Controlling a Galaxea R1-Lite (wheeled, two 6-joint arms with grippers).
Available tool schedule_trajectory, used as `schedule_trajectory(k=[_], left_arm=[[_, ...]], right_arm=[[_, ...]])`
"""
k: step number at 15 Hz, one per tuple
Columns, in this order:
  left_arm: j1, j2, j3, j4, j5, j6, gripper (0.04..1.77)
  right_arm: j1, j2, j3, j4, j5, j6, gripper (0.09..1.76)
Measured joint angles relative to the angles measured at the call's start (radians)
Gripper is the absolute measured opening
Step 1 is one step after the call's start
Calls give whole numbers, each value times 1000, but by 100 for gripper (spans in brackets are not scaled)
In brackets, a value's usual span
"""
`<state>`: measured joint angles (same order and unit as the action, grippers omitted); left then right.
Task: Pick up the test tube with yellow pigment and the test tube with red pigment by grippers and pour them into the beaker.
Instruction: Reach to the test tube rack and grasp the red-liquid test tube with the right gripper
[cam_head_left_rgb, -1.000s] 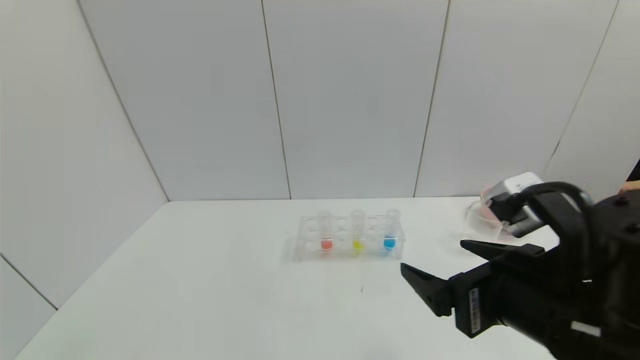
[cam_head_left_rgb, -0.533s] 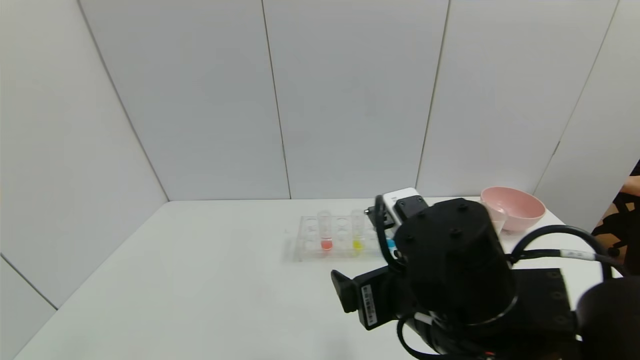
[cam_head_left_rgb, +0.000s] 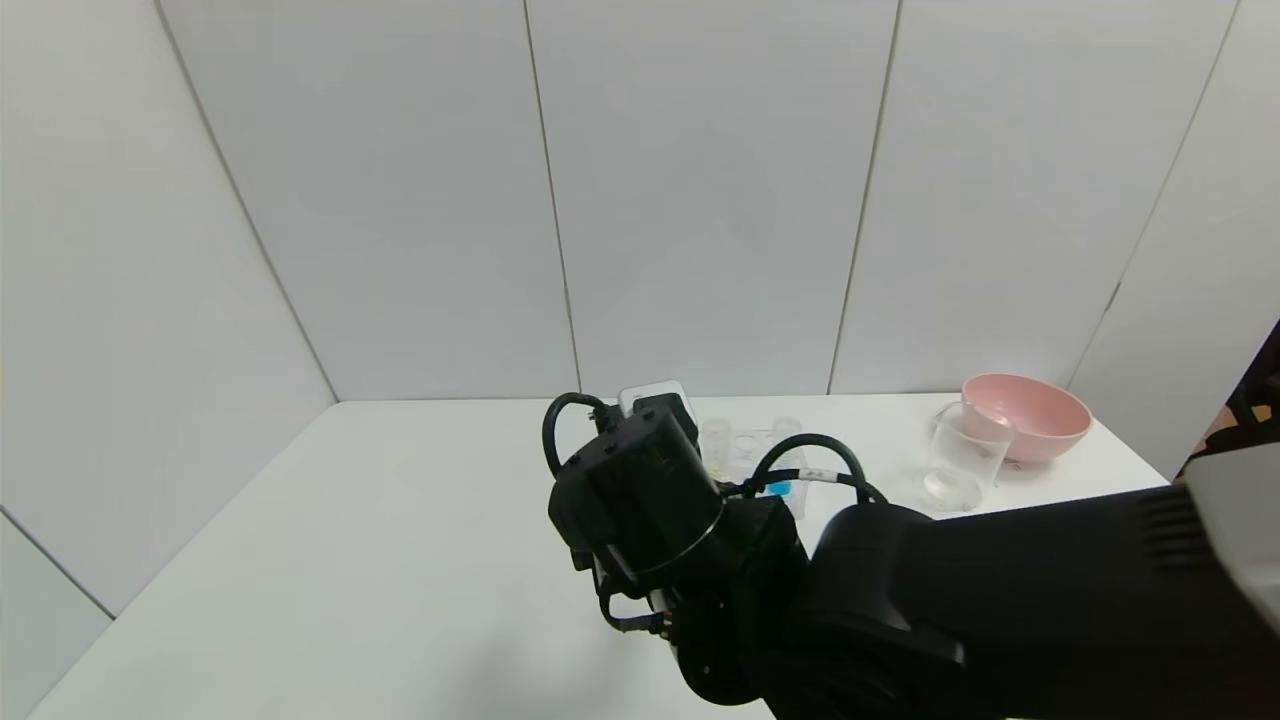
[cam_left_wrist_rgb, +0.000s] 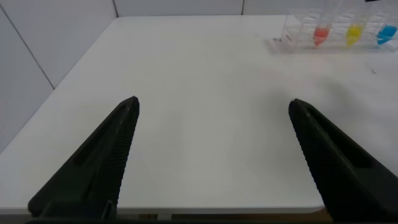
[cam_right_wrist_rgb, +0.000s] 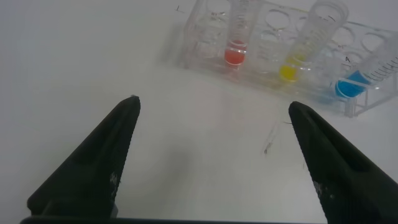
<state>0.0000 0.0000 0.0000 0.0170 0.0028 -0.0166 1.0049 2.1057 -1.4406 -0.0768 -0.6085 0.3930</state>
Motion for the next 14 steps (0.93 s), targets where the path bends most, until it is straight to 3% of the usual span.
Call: schedule_trajectory(k=[6, 14], left_arm=[[0, 0, 0, 0, 0, 0, 172], [0, 0, 0, 0, 0, 0, 172]], right_arm=[[-24, 168, -234, 127, -36, 29, 171], [-100, 344, -509, 186, -67, 30, 171]])
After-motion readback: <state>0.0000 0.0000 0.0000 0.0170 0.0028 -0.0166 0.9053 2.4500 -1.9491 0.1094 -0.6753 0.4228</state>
